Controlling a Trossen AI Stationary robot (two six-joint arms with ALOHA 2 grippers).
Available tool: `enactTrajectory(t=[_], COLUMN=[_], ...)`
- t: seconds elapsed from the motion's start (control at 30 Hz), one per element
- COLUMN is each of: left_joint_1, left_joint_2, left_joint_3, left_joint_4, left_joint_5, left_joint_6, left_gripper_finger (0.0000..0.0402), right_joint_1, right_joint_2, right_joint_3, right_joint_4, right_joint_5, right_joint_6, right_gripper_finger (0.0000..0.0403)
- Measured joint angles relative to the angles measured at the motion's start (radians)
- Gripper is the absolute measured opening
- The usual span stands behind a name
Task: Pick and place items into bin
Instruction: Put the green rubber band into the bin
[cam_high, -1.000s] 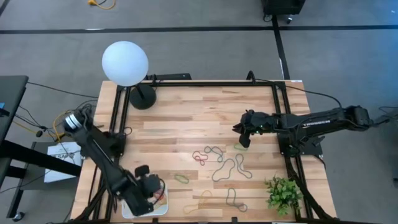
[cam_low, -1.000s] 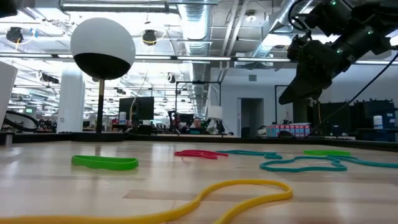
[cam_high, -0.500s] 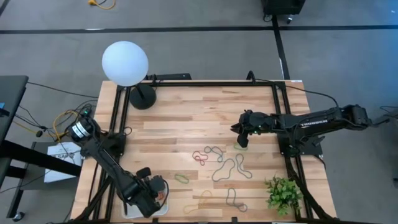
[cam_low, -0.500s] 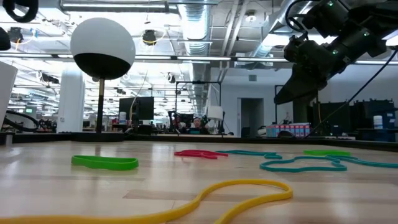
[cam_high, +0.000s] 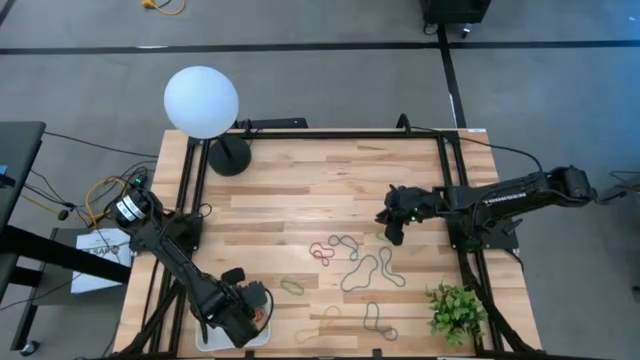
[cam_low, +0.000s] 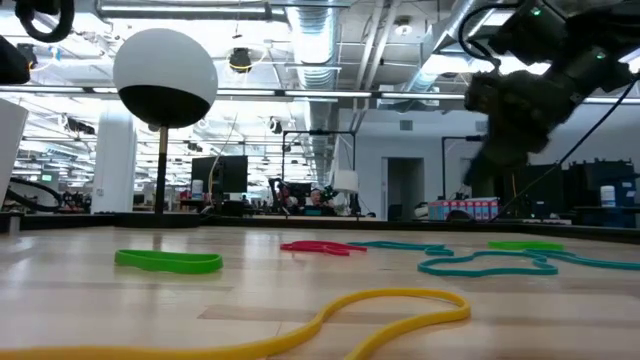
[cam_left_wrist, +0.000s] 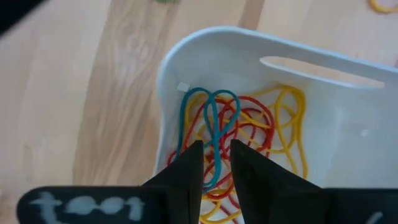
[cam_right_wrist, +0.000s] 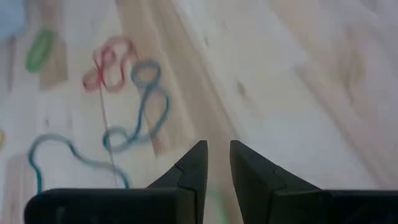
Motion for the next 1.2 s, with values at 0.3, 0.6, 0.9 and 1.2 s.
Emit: enactTrajectory(t=[0.3, 0.6, 0.9, 1.2], left_joint_1=[0.029, 0.061, 0.061, 0.059], left_joint_2=[0.0, 0.0, 0.0, -0.062], left_joint_3=[0.0, 0.0, 0.0, 0.082], left_joint_4=[-0.037, -0.035, -0.032, -0.22], left_joint_5=[-0.001, -0.011, 0.086, 0.081], left_joint_6=[0.025, 0.061, 0.045, 0.033], left_gripper_finger=[0.0071, 0.0071, 0.0071, 0.0071], right_joint_1=[0.147, 0.171, 0.172, 0.168], right_joint_2=[0.0, 0.08, 0.227, 0.177], right_joint_3=[0.0, -0.001, 0.011, 0.054], right_joint_4=[-0.149, -0.229, -0.217, -0.298], right_joint_5=[0.048, 0.153, 0.153, 0.135], right_joint_6=[0.102, 0.125, 0.142, 0.152], right_gripper_finger=[0.0063, 0.0063, 0.0063, 0.0063])
